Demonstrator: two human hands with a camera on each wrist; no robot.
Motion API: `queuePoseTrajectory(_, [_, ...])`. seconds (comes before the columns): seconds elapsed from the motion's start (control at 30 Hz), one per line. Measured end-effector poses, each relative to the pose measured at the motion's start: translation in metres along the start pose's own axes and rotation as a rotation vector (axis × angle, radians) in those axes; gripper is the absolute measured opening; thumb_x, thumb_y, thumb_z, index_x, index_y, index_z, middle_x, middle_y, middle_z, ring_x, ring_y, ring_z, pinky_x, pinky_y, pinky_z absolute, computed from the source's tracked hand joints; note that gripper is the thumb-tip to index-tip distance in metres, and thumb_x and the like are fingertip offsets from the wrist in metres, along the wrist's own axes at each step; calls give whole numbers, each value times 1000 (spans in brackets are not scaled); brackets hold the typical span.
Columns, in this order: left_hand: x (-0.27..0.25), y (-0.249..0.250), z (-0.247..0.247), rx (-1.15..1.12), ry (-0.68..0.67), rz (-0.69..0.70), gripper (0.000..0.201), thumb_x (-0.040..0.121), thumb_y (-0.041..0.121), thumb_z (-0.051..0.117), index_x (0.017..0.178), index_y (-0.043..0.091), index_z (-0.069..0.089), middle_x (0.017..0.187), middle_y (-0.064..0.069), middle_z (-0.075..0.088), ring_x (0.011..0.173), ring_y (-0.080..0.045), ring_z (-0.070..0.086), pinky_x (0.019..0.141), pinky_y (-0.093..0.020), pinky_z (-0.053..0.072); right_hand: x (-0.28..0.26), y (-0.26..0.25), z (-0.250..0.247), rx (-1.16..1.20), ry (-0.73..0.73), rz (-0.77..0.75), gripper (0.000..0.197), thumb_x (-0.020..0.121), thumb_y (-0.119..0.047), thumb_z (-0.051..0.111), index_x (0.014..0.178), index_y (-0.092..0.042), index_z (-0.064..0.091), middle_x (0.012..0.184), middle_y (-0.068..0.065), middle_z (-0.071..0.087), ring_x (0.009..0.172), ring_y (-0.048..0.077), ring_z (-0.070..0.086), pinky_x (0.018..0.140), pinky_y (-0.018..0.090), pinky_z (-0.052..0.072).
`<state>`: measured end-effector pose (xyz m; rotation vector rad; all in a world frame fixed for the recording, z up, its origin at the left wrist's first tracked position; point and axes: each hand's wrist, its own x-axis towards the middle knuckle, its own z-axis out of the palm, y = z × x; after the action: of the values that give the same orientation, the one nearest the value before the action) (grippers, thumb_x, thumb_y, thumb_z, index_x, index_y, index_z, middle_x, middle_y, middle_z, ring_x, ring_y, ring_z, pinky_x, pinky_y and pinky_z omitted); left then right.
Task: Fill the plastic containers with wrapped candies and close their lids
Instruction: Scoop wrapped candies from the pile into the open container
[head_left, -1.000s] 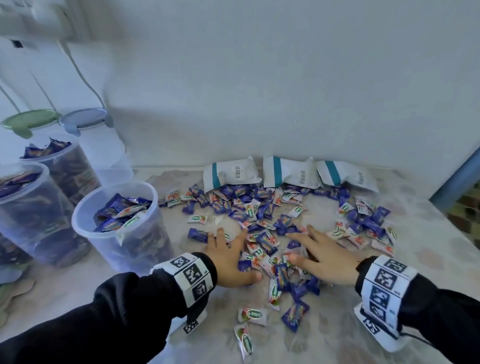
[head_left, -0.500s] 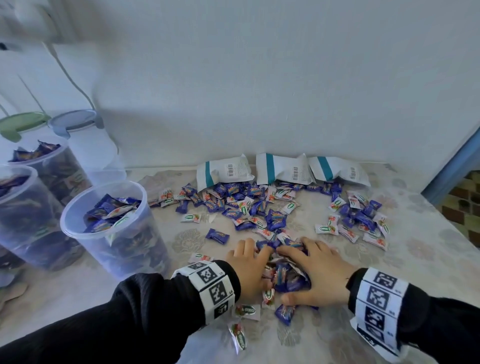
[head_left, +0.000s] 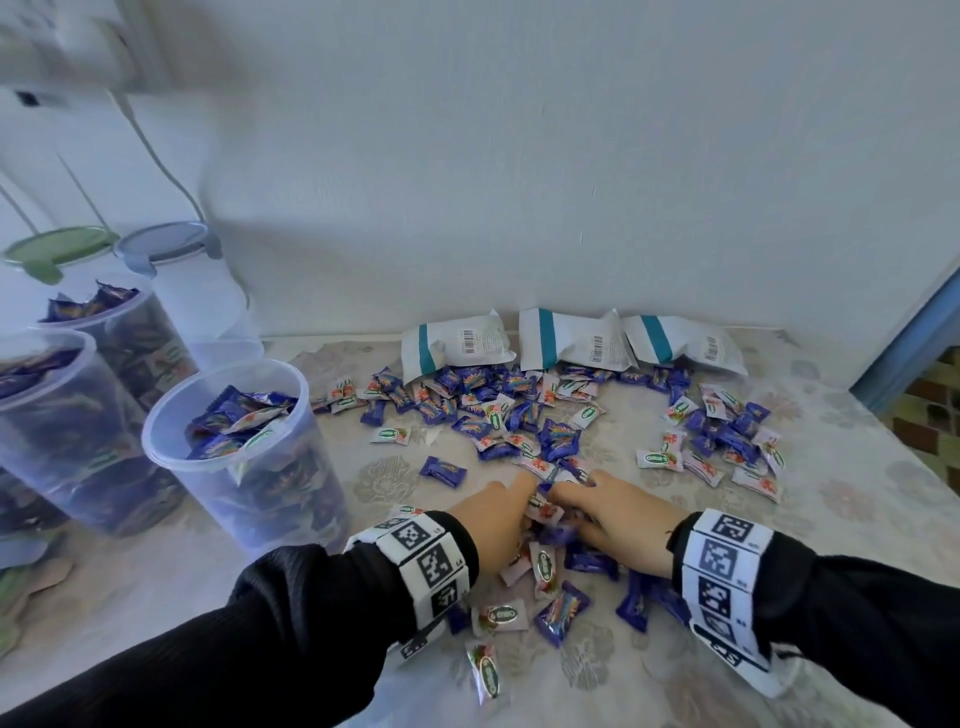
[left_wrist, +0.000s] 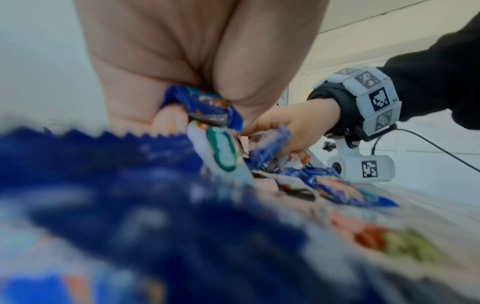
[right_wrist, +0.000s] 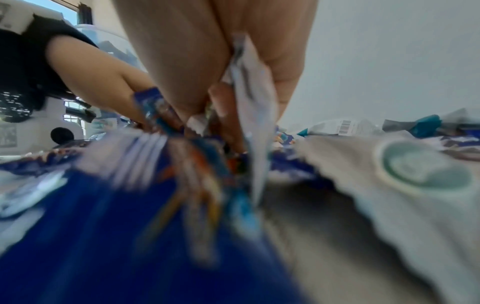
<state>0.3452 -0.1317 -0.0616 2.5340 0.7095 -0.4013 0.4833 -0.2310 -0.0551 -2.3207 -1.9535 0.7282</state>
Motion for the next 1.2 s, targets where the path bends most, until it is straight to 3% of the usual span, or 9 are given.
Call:
queuePoseTrajectory(0.13, [-3, -10, -8, -138, 74, 27, 6, 98, 7, 35, 97, 11, 30, 104, -22, 56, 86, -30, 53, 68, -33, 37, 5, 2, -2, 108, 96, -54, 7, 97, -22, 48, 90, -24, 48, 83, -3, 52, 83, 19, 50, 62, 24, 30])
queuePoseTrajectory(0.27, [-30, -13, -36, -352, 262, 70, 9, 100, 16, 37, 100, 7, 36, 81, -9, 52, 67, -18, 45, 62, -28, 39, 7, -4, -11, 273, 216, -51, 14, 97, -23, 50, 108, -19, 57, 91, -11, 55, 83, 9, 50, 63, 3, 34])
queuePoseTrajectory(0.37, [-66, -11, -69, -497, 497, 156, 6, 99, 14, 40, 98, 8, 39, 72, 1, 47, 61, -9, 41, 54, -18, 35, 9, -17, -28, 356, 309, -116, 6, 96, -24, 50, 96, -28, 55, 87, -21, 55, 79, -5, 50, 64, 7, 34])
queuePoseTrajectory(0.47, [-105, -17, -101, -496, 787, 254, 10, 97, 10, 42, 88, 13, 39, 63, 7, 45, 50, -5, 37, 48, -17, 33, 11, -37, -49, 389, 363, -211, 17, 96, -20, 51, 87, -33, 48, 80, -19, 54, 76, -16, 50, 67, 5, 35])
queuePoseTrajectory(0.6, [-133, -46, -130, -347, 1071, 207, 7, 96, 9, 43, 92, 9, 38, 60, 8, 45, 53, -14, 44, 49, -25, 34, 17, -63, -69, 427, 433, -306, 13, 96, -25, 51, 89, -36, 50, 83, -16, 58, 76, -7, 51, 69, 8, 37])
queuePoseTrajectory(0.73, [-141, -83, -130, -179, 1070, 83, 14, 96, 23, 44, 90, 13, 36, 72, 1, 44, 67, -19, 45, 59, -27, 33, 27, -91, -83, 446, 462, -394, 7, 97, -26, 49, 96, -22, 56, 88, 0, 61, 79, 9, 52, 67, 13, 37])
queuePoseTrajectory(0.87, [-151, -103, -115, -75, 982, -107, 39, 80, 52, 34, 98, 18, 44, 103, -4, 50, 98, -25, 41, 83, -27, 27, 40, -121, -97, 476, 482, -499, 12, 97, -23, 50, 100, -14, 59, 82, -2, 59, 71, 5, 52, 64, 14, 37])
queuePoseTrajectory(1.0, [-162, -111, -106, -219, 889, -161, 75, 64, 68, 37, 126, 26, 41, 128, 4, 40, 125, -18, 31, 95, -26, 25, 54, -156, -112, 458, 510, -577, 6, 96, -22, 53, 93, -19, 57, 78, -8, 58, 75, 12, 54, 67, 19, 38])
queuePoseTrajectory(1.2, [-172, -133, -92, -383, 871, -144, 116, 50, 87, 48, 144, 23, 21, 145, 1, 31, 130, -4, 26, 103, -23, 25, 75, -205, -125, 342, 423, -648, 8, 91, -27, 60, 95, -19, 60, 86, 1, 65, 78, 20, 58, 73, 27, 43])
